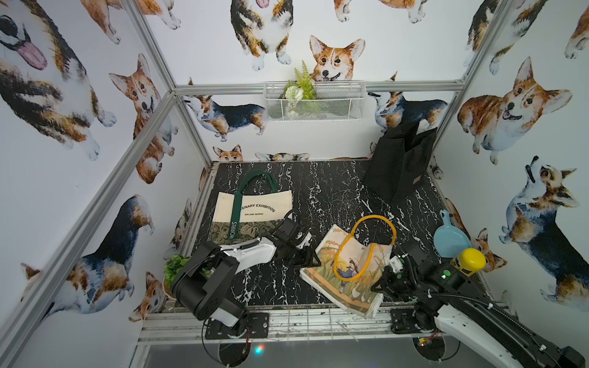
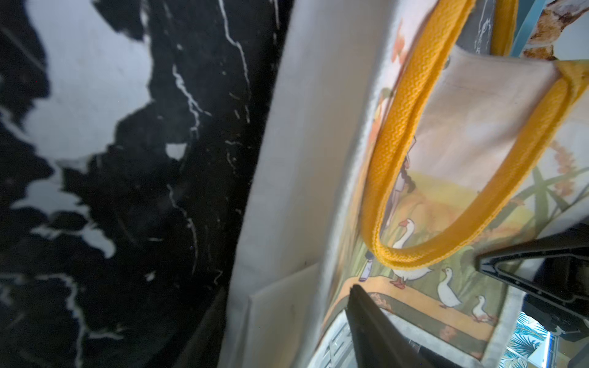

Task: Put away the canvas bag
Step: Pick up the canvas bag from the center of the board.

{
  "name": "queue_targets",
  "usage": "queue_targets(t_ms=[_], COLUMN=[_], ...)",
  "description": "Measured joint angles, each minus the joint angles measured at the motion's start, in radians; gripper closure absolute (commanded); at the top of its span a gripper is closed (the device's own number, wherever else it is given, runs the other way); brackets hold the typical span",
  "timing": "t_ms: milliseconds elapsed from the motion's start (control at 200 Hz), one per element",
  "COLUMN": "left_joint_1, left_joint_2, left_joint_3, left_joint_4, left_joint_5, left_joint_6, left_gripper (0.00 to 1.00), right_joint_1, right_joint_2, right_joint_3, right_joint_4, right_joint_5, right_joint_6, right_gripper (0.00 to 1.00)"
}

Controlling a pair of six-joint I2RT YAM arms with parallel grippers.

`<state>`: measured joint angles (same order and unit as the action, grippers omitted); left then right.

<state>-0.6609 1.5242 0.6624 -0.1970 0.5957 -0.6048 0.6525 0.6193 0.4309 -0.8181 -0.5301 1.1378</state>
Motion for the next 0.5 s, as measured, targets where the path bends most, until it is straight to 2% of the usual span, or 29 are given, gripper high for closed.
queue_targets(t_ms=[110, 206, 231, 276, 366, 501], left_joint_1=[-0.024, -0.036, -0.037, -0.038, -0.039, -0.04], left_joint_2=[-0.003, -0.008, -0.012, -0.022, -0.044, -0.06], left_joint_3=[0.005, 0.005, 0.005, 0.005, 0.005, 0.024], left_joint_4=[0.001, -0.013, -0.018, -0.026, -0.026, -0.03], left_joint_5=[-0.008, -0.02, -0.024, -0.027, -0.016, 0.002], left_joint_6=[-0.018, -0.032, -0.035, -0.041, -0.049, -0.053], left_gripper=[0.4, 0.5, 0.55, 0.74, 1.0, 1.0], right_joint_1=[0.0, 0.0, 0.0, 0.0, 0.0, 0.0], right_joint_2=[-0.001, -0.004, -0.006, -0.009, -0.014, -0.019], right_joint_3=[-0.003, -0.004, -0.004, -0.004, -0.004, -0.002], right_joint_4=[0.002, 0.003, 0.003, 0.003, 0.003, 0.006], right_joint_5=[0.003, 0.005, 0.005, 0.005, 0.005, 0.006], right_joint_6=[0.003, 0.011, 0.012, 0.014, 0.017, 0.022], right_gripper=[1.0, 1.0, 1.0, 1.0, 1.0, 1.0])
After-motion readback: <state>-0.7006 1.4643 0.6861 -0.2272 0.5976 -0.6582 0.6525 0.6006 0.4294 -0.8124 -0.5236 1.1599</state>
